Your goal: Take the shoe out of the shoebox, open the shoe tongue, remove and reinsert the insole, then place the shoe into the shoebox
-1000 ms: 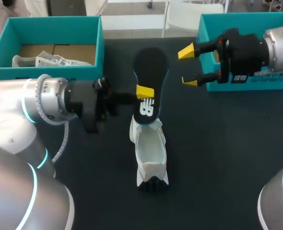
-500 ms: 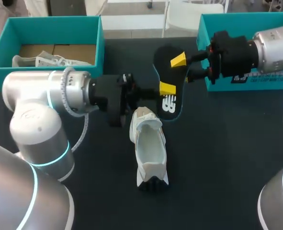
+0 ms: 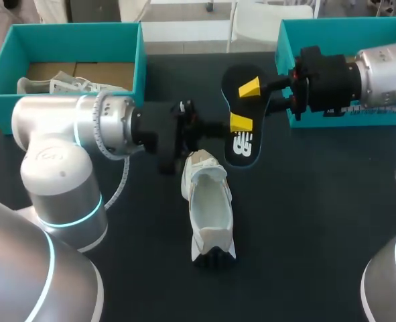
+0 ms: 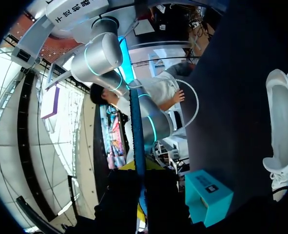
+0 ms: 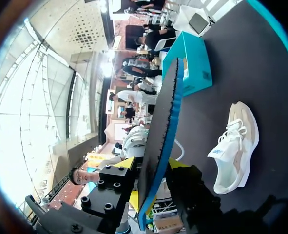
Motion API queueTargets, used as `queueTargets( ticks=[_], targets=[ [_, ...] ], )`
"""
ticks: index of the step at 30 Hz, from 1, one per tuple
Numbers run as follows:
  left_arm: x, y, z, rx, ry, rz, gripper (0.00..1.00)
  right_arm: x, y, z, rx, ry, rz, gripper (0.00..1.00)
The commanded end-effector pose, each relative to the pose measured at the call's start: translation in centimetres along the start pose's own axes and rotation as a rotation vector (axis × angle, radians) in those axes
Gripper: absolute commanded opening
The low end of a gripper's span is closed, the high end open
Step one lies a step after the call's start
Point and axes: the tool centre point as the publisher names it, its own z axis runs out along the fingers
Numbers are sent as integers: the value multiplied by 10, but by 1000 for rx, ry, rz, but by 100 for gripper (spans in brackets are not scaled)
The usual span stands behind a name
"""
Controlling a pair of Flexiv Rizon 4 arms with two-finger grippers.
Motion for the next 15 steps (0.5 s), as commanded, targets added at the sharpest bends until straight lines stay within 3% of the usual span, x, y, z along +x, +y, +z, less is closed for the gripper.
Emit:
queueTargets(
  ticks=[1,3,5,7,15],
  targets=[
    [0,-7,-7,-1,1,-1,0,-5,2,0,-26,58,-53,38],
    [-1,-8,-8,5,3,-3,0,-5,2,0,-20,56,-49,34],
    [-1,-9,-9,3,6,7,0,-6,2,0,-13,58,-48,24],
    [-2,-7,-9,-3,5,8,0,-6,2,0,-6,62,-48,0],
    [-5,1,-3,-5,7,21,0,-9,-1,3,10,78,-39,0]
  ],
)
